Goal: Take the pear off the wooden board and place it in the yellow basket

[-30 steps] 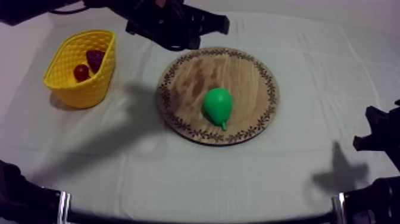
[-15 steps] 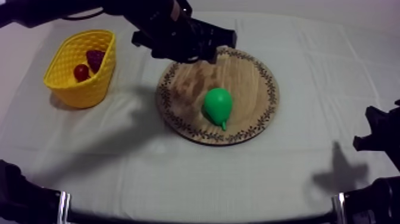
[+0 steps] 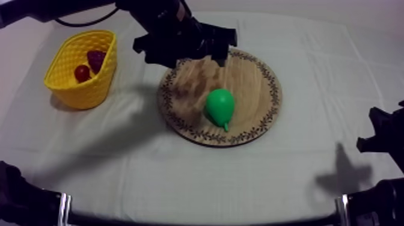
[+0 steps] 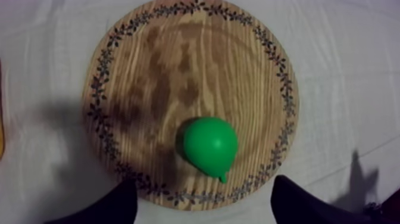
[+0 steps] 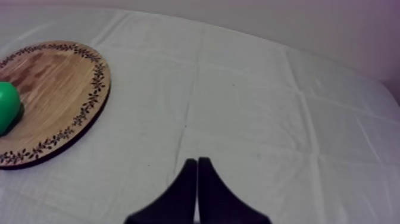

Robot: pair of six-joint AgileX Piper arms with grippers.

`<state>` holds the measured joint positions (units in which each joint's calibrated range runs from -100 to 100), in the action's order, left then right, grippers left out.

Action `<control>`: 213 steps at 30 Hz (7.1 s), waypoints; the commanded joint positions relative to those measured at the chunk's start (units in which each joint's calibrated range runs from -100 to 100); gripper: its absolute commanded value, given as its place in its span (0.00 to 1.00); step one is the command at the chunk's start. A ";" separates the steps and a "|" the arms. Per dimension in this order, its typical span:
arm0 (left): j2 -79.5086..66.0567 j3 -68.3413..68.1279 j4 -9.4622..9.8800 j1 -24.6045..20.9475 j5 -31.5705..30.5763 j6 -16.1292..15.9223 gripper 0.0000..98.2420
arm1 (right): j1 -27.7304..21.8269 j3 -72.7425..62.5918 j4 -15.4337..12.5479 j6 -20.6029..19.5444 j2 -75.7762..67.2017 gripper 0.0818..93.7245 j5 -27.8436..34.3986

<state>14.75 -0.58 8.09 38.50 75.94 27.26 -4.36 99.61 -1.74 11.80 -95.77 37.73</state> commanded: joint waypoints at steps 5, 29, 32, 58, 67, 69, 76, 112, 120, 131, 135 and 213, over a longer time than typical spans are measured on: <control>2.12 -0.66 -1.85 -0.03 0.50 -0.57 0.91 | 0.00 0.05 0.01 0.00 0.01 0.00 0.01; 28.38 17.23 -3.97 0.07 0.51 1.96 0.97 | 0.00 0.05 0.01 0.00 0.01 0.00 0.01; 31.63 21.58 -4.23 -0.14 4.46 1.83 0.97 | 0.00 0.05 0.01 0.00 0.01 0.00 0.01; 36.13 27.57 -3.42 0.07 13.00 -1.78 0.55 | 0.00 0.05 0.01 0.00 0.01 0.00 0.01; 22.28 17.99 -1.81 -2.26 12.86 -3.59 0.51 | 0.00 0.05 0.01 0.00 0.01 0.00 0.01; 17.74 14.25 -1.46 -3.55 13.02 -4.20 0.50 | 0.00 0.05 0.01 0.00 0.01 0.00 0.01; 1.60 -2.55 0.47 -10.81 12.97 -7.28 0.53 | 0.00 0.05 0.01 -0.01 0.01 0.00 0.01; -0.03 -18.47 9.37 -34.00 -15.58 -11.13 0.90 | 0.07 0.05 0.01 -0.01 0.01 0.00 0.01; -2.62 -19.10 10.06 -33.91 -18.87 -9.48 0.96 | 0.07 0.05 0.01 0.00 0.01 0.00 0.01; -17.81 -27.79 11.56 -36.64 -32.84 -8.94 0.57 | 0.07 0.05 0.01 0.00 0.01 0.00 0.01; -27.30 -35.21 14.86 -36.93 -41.18 -6.11 0.28 | 0.07 0.05 0.01 0.00 0.01 0.00 0.01; -114.75 -99.42 -5.28 -34.91 -44.34 -30.06 0.00 | 0.07 0.05 0.01 0.00 0.01 0.00 0.01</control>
<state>-100.00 -100.00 2.81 3.59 31.61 -2.79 -4.29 99.61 -1.74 11.80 -95.77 37.79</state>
